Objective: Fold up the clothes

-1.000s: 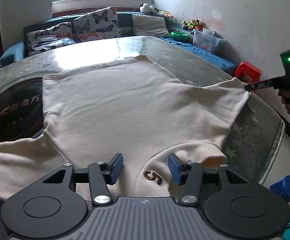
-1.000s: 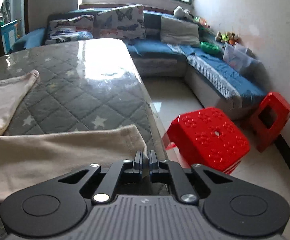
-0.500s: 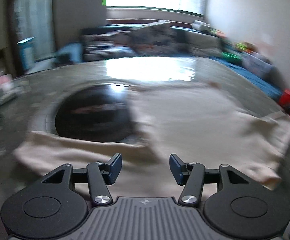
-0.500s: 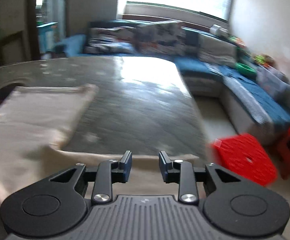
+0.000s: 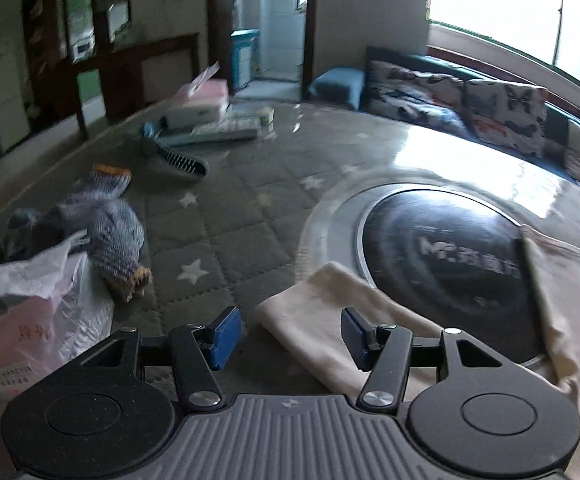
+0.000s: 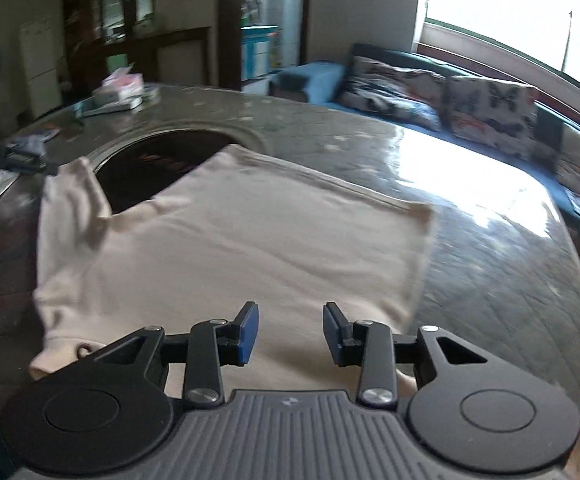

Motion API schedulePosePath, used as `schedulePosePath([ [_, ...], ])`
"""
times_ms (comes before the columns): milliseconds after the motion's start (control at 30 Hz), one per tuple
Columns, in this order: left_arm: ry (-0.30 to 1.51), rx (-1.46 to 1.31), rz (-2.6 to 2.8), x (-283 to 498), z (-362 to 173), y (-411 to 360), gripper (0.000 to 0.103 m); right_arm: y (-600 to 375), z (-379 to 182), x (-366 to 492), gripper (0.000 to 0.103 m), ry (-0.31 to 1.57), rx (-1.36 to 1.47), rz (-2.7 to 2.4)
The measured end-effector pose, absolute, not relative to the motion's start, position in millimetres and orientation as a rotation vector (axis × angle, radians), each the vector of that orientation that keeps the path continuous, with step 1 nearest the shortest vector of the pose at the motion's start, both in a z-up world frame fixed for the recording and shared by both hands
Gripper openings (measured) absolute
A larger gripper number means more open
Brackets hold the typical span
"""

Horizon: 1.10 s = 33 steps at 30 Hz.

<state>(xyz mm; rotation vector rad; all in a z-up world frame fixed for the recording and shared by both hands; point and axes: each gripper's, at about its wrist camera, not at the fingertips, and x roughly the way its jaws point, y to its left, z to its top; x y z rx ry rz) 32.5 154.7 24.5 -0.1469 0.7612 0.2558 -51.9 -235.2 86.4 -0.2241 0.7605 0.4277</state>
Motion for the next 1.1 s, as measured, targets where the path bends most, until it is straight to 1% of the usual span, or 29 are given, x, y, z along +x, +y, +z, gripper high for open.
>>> schedulePosePath([
  [67, 0.772, -0.156, 0.266, 35.5, 19.5, 156.9, 0.050, -224.0, 85.8, -48.9, 0.035, 0.762, -0.246, 0.449],
  [100, 0.771, -0.160, 0.270, 35.8, 17.9, 158.0, 0.049, -218.9, 85.5, -48.0, 0.035, 0.763, -0.256, 0.459],
  [167, 0.752, -0.171, 0.264, 34.1, 17.0, 160.3, 0.037, -210.3, 84.8, -46.5, 0.036, 0.762, -0.271, 0.477],
  [200, 0.747, -0.175, 0.261, 33.4, 16.8, 160.3, 0.033, -206.2, 84.4, -45.3, 0.036, 0.761, -0.278, 0.485],
  [233, 0.741, -0.178, 0.258, 32.9, 16.8, 160.1, 0.023, -201.7, 84.1, -43.5, 0.036, 0.761, -0.285, 0.493],
  [267, 0.734, -0.177, 0.257, 32.7, 16.9, 159.3, 0.017, -197.7, 84.0, -41.8, 0.036, 0.761, -0.291, 0.500],
  [300, 0.728, -0.173, 0.261, 32.1, 17.2, 158.9, 0.014, -194.2, 84.2, -40.5, 0.036, 0.761, -0.298, 0.508],
  [333, 0.722, -0.173, 0.266, 30.5, 18.4, 159.7, 0.008, -190.2, 84.2, -39.0, 0.036, 0.759, -0.306, 0.516],
  [367, 0.716, -0.174, 0.271, 28.9, 19.5, 160.4, 0.006, -185.4, 84.3, -37.4, 0.036, 0.757, -0.313, 0.524],
  [800, 0.701, -0.206, 0.287, 12.2, 23.3, 171.7, 0.006, -113.3, 76.2, 2.6, 0.034, 0.758, -0.294, 0.667],
  [833, 0.702, -0.207, 0.287, 12.2, 23.1, 171.5, 0.006, -108.9, 74.3, 6.0, 0.033, 0.757, -0.290, 0.668],
  [867, 0.706, -0.207, 0.286, 12.6, 22.5, 171.1, 0.006, -104.2, 71.7, 10.0, 0.028, 0.762, -0.284, 0.669],
  [933, 0.713, -0.212, 0.285, 12.6, 20.9, 171.1, 0.006, -97.1, 66.1, 17.0, 0.024, 0.778, -0.274, 0.675],
  [1033, 0.724, -0.224, 0.288, 11.9, 18.9, 171.8, 0.010, -86.2, 55.7, 22.7, 0.017, 0.799, -0.283, 0.700],
  [1100, 0.724, -0.238, 0.291, 9.1, 19.5, 173.0, 0.013, -82.4, 51.6, 22.9, 0.018, 0.802, -0.297, 0.705],
])
